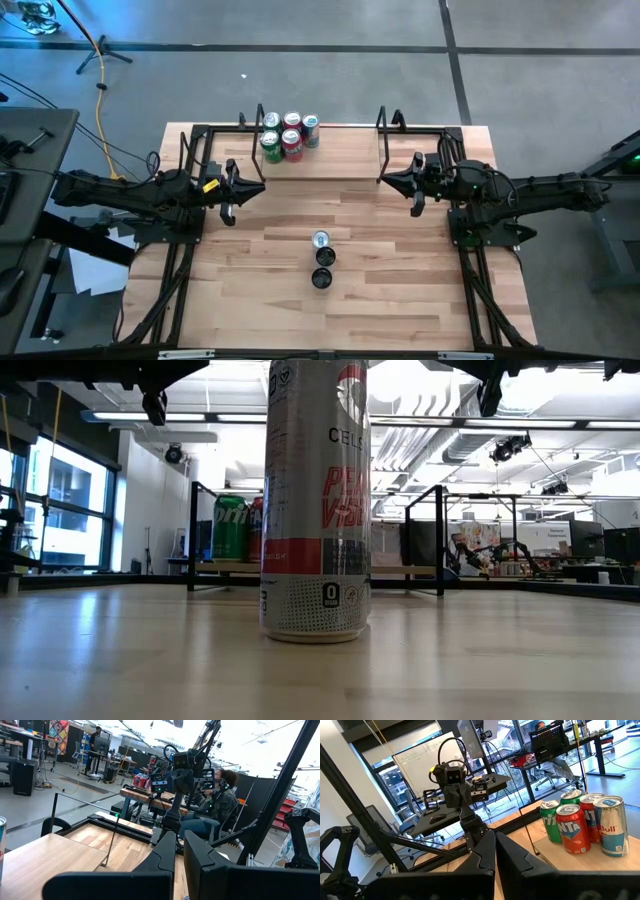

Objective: Place canned beverage on shelf
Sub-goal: Put the blue soda can on the shelf aligned with the blue soda can

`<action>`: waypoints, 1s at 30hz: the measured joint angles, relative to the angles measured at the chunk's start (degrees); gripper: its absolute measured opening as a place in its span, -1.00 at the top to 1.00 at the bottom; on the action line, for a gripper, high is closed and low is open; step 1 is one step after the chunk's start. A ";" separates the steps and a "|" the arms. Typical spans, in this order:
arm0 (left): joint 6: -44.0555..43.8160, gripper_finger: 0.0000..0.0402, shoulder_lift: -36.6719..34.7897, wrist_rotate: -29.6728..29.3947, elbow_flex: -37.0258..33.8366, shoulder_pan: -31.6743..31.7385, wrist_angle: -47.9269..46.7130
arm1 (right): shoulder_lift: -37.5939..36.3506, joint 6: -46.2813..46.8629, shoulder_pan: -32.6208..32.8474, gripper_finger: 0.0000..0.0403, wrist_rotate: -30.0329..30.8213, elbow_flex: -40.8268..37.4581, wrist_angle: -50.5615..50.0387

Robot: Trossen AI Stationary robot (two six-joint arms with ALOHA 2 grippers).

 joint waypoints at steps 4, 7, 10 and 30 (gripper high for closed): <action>-0.96 1.00 0.00 0.00 0.00 0.00 0.00 | 0.00 0.00 -0.01 1.00 -0.02 0.00 0.00; -2.08 1.00 -0.02 0.00 0.00 0.00 0.00 | 0.00 0.00 0.00 1.00 -0.02 0.00 0.00; -2.06 1.00 -0.01 0.00 0.00 0.00 0.00 | 0.00 0.00 -0.02 1.00 -0.04 0.00 0.00; -5.94 -0.27 13.84 5.70 15.09 0.05 -3.82 | 0.00 0.02 -0.02 1.00 -0.04 0.02 0.00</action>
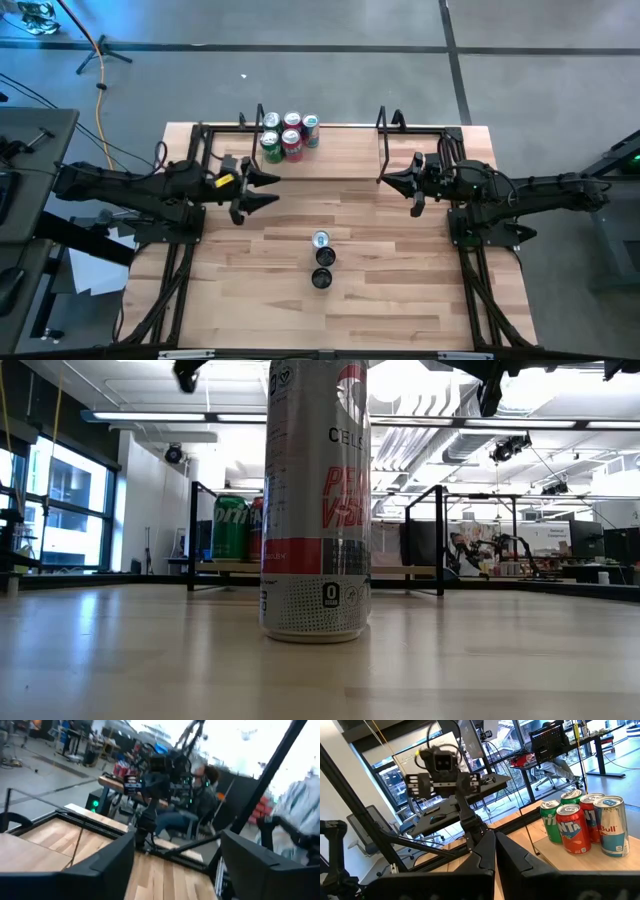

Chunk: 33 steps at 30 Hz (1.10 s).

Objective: Place canned beverage on shelf
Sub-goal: Put the blue soda can on the shelf aligned with the blue soda can

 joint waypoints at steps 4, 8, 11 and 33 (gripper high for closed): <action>4.47 -0.48 6.02 1.68 8.89 1.07 -9.60 | 0.00 0.01 0.00 1.00 0.00 0.00 0.00; 10.22 -0.60 11.80 2.45 19.05 2.66 -21.44 | 0.00 0.02 0.00 1.00 0.00 0.00 0.00; 13.90 -0.65 16.28 2.69 24.98 3.64 -26.78 | 0.00 0.02 0.02 1.00 0.00 0.02 -0.10; 42.44 -0.65 38.94 19.58 29.47 -0.80 -34.74 | 0.00 3.63 0.01 1.00 -0.02 0.02 -3.52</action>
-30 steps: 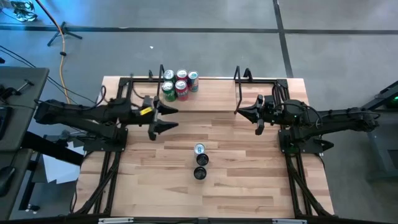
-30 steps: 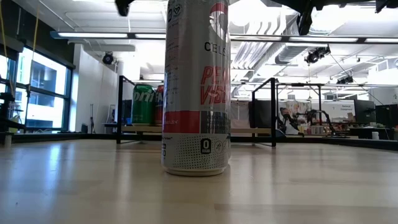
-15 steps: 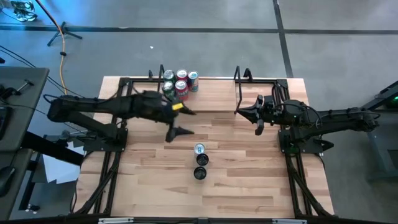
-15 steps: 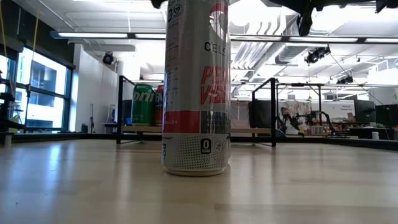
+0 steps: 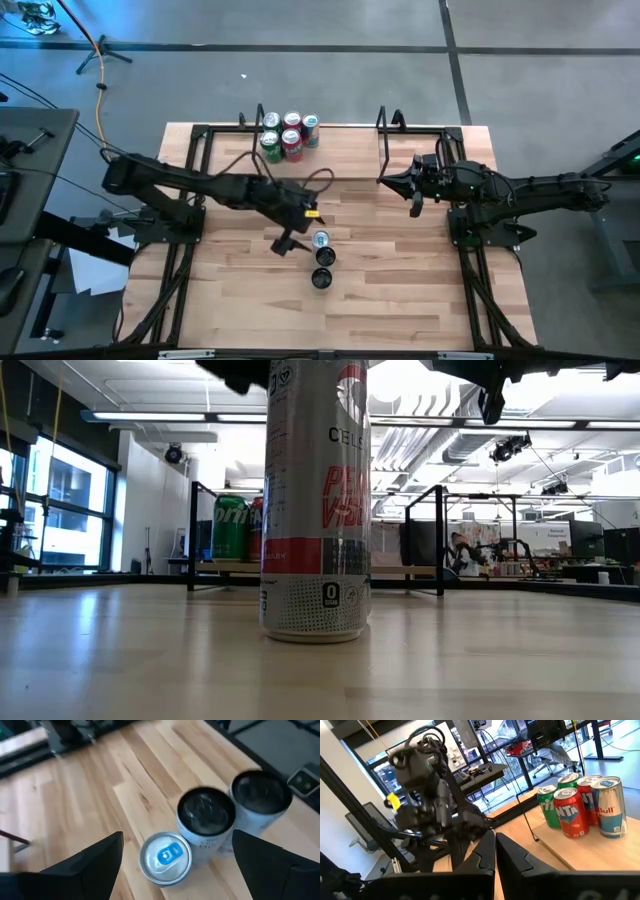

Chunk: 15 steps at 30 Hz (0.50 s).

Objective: Place canned beverage on shelf
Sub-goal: Put the blue soda can on the shelf aligned with the blue soda can

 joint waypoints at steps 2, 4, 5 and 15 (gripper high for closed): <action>1.05 -0.65 1.51 0.21 0.00 0.00 0.03 | 0.00 -0.02 0.01 1.00 0.00 0.00 -0.02; 2.09 -0.65 2.72 0.88 0.00 0.00 -0.04 | 0.00 0.02 0.01 1.00 0.00 0.00 -0.05; 2.51 -0.65 3.32 1.29 0.00 0.02 0.08 | 0.00 0.02 0.01 1.00 0.00 0.00 -0.06; 5.96 -0.65 7.81 1.40 0.02 0.07 1.09 | 0.02 -0.05 0.01 1.00 0.00 0.00 -0.48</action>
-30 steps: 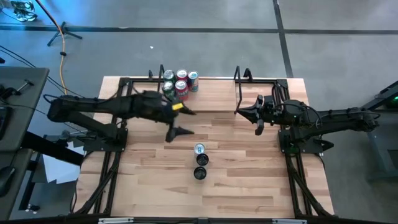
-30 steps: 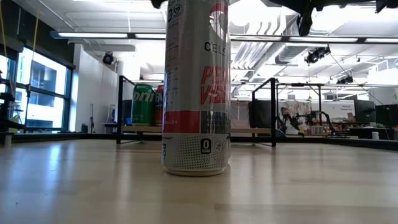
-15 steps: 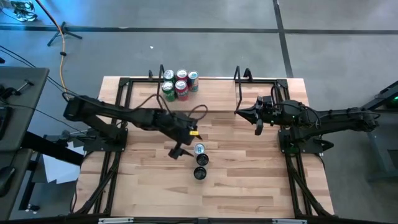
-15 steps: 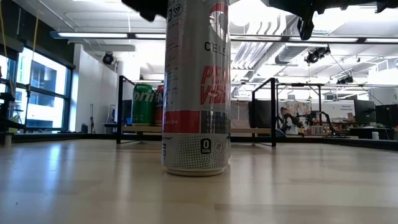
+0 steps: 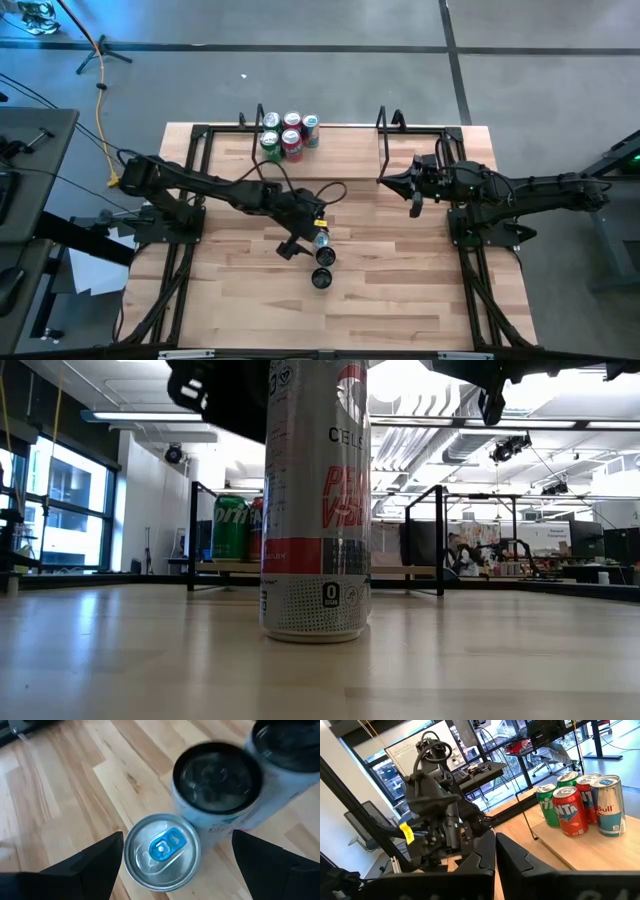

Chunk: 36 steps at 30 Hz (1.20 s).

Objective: Place canned beverage on shelf
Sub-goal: Put the blue soda can on the shelf aligned with the blue soda can

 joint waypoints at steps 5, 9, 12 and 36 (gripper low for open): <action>0.07 -0.65 1.90 -2.06 -0.02 0.00 0.71 | 0.00 0.05 0.00 1.00 0.02 0.00 -0.24; 0.07 -0.65 2.92 -2.53 -0.02 0.03 0.53 | 0.00 0.05 0.00 1.00 0.02 0.00 -0.44; 0.06 -0.65 3.42 -2.45 0.07 0.02 1.06 | 0.00 0.05 0.00 1.00 0.00 0.00 -0.72; -0.95 0.19 2.85 -5.05 0.03 0.02 1.14 | 0.00 0.08 0.00 1.00 0.02 0.00 -1.84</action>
